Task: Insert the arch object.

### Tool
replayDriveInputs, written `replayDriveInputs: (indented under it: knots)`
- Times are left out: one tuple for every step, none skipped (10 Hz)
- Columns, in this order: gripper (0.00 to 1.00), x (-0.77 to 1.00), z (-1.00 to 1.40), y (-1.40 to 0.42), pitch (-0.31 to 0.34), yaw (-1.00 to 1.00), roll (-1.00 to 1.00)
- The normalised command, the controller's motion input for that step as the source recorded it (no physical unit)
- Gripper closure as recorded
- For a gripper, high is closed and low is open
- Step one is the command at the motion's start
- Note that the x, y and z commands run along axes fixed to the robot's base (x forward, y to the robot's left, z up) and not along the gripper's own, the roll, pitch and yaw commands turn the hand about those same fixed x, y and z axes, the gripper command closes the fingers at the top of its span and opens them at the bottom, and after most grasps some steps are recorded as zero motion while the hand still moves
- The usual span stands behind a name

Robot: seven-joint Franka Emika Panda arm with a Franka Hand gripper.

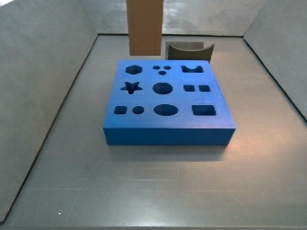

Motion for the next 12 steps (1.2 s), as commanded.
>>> replayDriveInputs:
  knots:
    - [1.00, 0.99, -0.94, 0.65, 0.080, -0.01, 0.03]
    - [1.00, 1.00, -0.86, 0.64, 0.074, 0.00, 0.04]
    - [1.00, 0.99, -0.75, 0.67, 0.091, 0.00, 0.09]
    - [1.00, 0.98, -0.61, 0.66, 0.101, 0.00, 0.10]
    - [1.00, 0.93, -0.11, 0.51, 0.137, 0.00, 0.00]
    - [1.00, 0.93, 0.07, 0.29, 0.191, 0.00, 0.00]
    - [1.00, 0.93, 0.07, 0.29, 0.191, 0.00, -0.01]
    - [1.00, 0.95, 0.06, 0.27, 0.180, 0.00, -0.01]
    - [1.00, 0.97, 0.00, 0.29, 0.174, 0.00, 0.00]
    - [1.00, 0.95, 0.00, 0.28, 0.193, 0.00, 0.00]
    - [1.00, 0.96, 0.00, 0.24, 0.196, 0.00, 0.00]
    - [1.00, 1.00, -0.01, 0.17, 0.186, 0.00, 0.00]
